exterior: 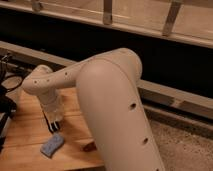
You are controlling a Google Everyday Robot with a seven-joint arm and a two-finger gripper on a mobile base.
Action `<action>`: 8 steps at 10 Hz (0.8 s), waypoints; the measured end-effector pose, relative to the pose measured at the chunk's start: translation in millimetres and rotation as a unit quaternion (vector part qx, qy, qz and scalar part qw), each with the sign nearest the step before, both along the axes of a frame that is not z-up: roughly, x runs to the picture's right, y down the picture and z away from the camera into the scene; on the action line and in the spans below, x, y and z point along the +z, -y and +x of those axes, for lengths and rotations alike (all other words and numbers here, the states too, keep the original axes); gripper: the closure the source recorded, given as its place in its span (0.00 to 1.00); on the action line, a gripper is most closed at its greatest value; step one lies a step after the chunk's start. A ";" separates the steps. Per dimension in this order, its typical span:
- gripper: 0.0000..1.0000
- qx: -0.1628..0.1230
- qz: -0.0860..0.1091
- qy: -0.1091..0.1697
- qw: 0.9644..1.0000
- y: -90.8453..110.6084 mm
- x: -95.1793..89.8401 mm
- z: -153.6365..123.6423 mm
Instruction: Place the bottle in the ceramic bowl
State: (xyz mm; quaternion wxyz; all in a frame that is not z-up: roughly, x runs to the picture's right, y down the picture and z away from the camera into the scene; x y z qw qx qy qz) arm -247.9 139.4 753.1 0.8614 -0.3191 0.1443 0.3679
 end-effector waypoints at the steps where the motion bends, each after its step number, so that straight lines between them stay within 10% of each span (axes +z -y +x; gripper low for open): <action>1: 0.92 0.003 0.005 -0.001 1.000 1.7 -4.6 0.0; 8: 0.92 0.111 0.071 -0.055 0.990 95.8 -55.2 78.4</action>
